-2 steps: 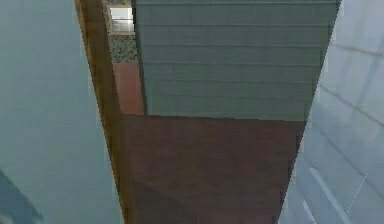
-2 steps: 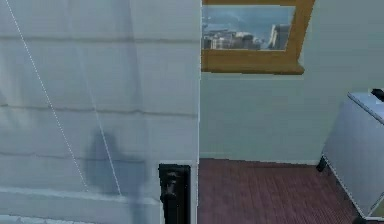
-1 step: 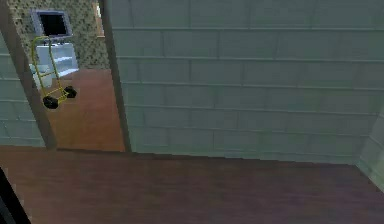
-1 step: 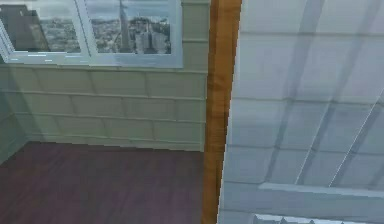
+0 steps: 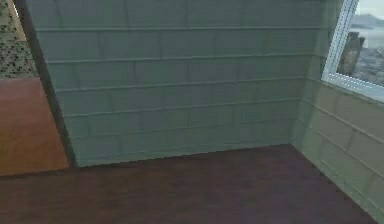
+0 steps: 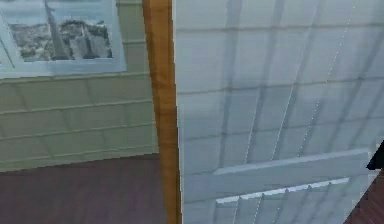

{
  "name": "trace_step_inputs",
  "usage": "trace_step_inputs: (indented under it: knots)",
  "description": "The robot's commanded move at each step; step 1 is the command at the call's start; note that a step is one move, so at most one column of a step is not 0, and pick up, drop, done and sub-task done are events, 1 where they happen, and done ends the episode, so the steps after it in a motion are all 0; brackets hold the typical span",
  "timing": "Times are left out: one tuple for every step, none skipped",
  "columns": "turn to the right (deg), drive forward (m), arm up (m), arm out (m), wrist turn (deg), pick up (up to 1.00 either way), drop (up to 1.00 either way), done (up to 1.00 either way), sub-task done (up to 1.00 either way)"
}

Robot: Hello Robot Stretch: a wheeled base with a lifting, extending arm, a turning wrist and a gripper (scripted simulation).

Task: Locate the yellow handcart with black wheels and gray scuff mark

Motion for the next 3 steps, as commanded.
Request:
trace_step_inputs:
  knots:
    - [0.0, 0.1, 0.0, 0.0, 0.0, 0.0, 0.0, 0.0, 0.0]
    - [-24.0, 0.0, 0.0, 0.0, 0.0, 0.0, 0.0, 0.0, 0.0]
    - [0.0, 1.0, 0.0, 0.0, 0.0, 0.0, 0.0, 0.0, 0.0]
